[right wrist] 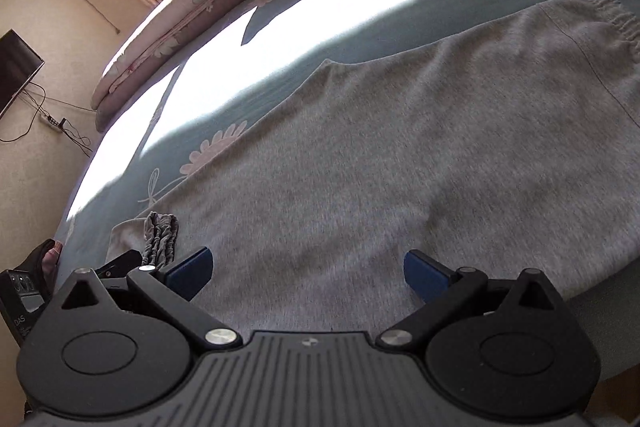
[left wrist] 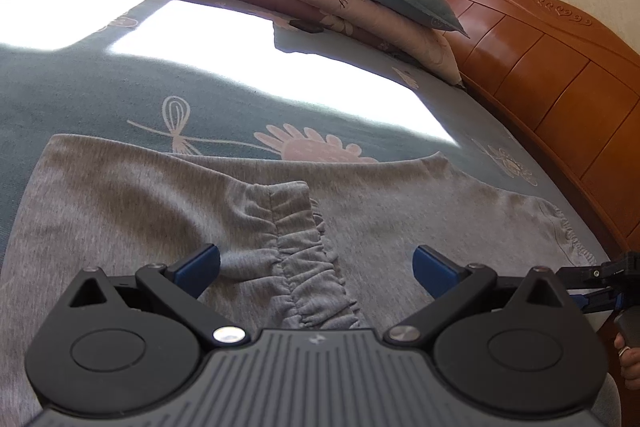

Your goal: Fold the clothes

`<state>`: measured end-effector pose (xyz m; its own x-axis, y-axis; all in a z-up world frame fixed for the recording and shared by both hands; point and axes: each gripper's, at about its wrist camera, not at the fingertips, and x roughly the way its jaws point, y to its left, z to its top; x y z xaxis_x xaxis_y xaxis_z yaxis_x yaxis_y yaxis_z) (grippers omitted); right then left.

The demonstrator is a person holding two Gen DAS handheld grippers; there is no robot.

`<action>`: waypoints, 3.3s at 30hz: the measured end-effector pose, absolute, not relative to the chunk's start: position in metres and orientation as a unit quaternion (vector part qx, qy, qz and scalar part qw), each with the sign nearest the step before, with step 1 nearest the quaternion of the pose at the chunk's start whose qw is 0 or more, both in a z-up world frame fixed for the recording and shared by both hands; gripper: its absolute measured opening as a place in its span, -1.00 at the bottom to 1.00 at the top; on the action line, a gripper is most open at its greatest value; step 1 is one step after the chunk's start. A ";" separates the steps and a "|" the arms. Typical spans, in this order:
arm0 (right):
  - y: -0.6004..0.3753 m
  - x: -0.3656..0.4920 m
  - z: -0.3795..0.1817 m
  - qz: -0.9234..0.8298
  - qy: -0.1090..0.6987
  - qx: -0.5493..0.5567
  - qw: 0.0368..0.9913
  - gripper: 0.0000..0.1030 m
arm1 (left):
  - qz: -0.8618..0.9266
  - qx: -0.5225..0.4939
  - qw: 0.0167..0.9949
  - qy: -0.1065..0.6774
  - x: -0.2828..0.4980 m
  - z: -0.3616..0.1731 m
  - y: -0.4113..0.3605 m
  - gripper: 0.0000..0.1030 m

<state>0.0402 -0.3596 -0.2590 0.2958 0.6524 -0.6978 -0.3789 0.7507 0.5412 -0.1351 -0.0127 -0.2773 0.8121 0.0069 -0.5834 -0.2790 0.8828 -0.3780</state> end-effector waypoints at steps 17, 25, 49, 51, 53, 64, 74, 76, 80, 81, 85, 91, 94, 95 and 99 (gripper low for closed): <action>-0.354 0.018 -0.265 0.337 0.495 0.170 0.783 1.00 | 0.085 -0.239 0.917 0.307 -0.133 -0.283 -0.011 0.98; -0.413 0.026 -0.219 0.286 0.429 0.198 0.834 1.00 | 0.087 -0.243 0.916 0.307 -0.132 -0.283 -0.011 0.98; -0.562 0.121 -0.296 0.131 0.397 0.394 0.819 1.00 | 0.104 -0.242 0.917 0.300 -0.123 -0.285 -0.009 0.98; -0.564 0.124 -0.297 0.136 0.388 0.399 0.820 1.00 | 0.104 -0.241 0.917 0.300 -0.122 -0.285 -0.009 0.98; -0.567 0.127 -0.300 0.143 0.377 0.407 0.820 1.00 | 0.105 -0.240 0.917 0.300 -0.121 -0.285 -0.009 0.98; -0.575 0.134 -0.306 0.157 0.359 0.415 0.821 1.00 | 0.104 -0.236 0.919 0.299 -0.120 -0.286 -0.009 0.98; -0.574 0.141 -0.306 0.179 0.337 0.372 0.846 1.00 | 0.108 -0.219 0.923 0.296 -0.118 -0.288 -0.012 0.98; -0.573 0.149 -0.305 0.173 0.328 0.366 0.854 1.00 | 0.111 -0.212 0.924 0.298 -0.116 -0.288 -0.014 0.98; -0.574 0.154 -0.306 0.167 0.318 0.364 0.859 1.00 | 0.113 -0.200 0.926 0.299 -0.115 -0.288 -0.016 0.98; -0.574 0.152 -0.307 0.169 0.320 0.367 0.857 1.00 | 0.114 -0.201 0.926 0.299 -0.115 -0.288 -0.016 0.98; -0.579 0.135 -0.312 0.210 0.323 0.380 0.841 1.00 | 0.112 -0.206 0.926 0.297 -0.115 -0.288 -0.014 0.98; -0.581 0.143 -0.312 0.235 0.305 0.383 0.840 1.00 | 0.111 -0.203 0.927 0.295 -0.116 -0.289 -0.014 0.98; -0.576 0.155 -0.309 0.212 0.312 0.389 0.841 1.00 | 0.114 -0.201 0.927 0.296 -0.115 -0.289 -0.015 0.98; -0.573 0.155 -0.308 0.211 0.321 0.383 0.840 1.00 | 0.113 -0.201 0.927 0.296 -0.115 -0.289 -0.015 0.98; -0.560 0.136 -0.309 0.249 0.349 0.359 0.829 1.00 | 0.112 -0.202 0.927 0.295 -0.114 -0.290 -0.014 0.98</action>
